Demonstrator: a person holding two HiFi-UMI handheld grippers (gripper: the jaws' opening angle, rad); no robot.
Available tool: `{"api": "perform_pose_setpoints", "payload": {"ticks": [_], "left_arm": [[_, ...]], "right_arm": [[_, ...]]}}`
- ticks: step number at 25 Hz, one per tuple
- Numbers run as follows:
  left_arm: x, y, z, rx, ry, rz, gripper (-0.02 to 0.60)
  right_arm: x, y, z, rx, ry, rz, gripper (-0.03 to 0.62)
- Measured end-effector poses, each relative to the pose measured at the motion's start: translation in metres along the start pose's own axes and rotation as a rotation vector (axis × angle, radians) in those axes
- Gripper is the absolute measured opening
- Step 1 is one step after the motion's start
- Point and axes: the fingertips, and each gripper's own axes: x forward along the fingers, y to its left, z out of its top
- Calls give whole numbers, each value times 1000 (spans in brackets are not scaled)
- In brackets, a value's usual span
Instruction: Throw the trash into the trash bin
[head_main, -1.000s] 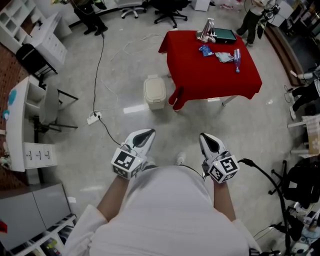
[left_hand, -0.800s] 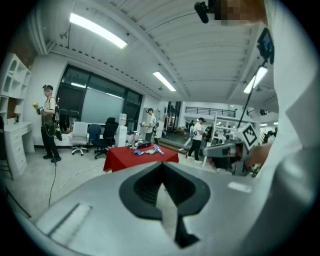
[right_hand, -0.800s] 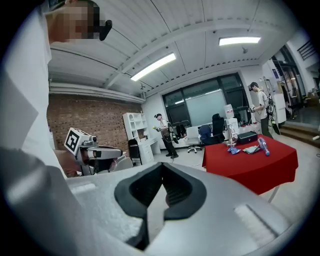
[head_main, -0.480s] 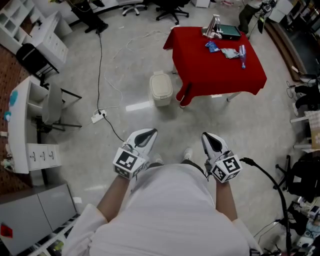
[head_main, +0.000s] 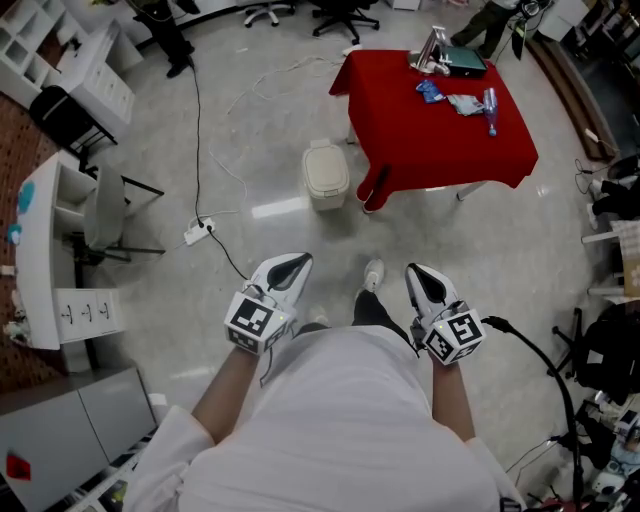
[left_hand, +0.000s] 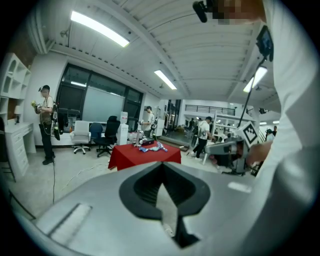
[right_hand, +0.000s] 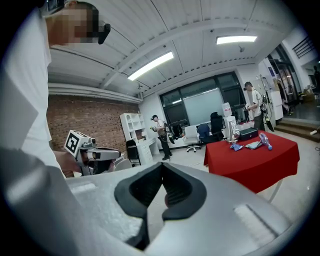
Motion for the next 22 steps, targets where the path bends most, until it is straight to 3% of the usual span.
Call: {"api": "perform_pose_setpoints", "payload": {"ticks": [22], "left_arm": [[155,48,57,-40,7,119,3]], "right_arm": [[99,-168,53,5,54,133,0]]}}
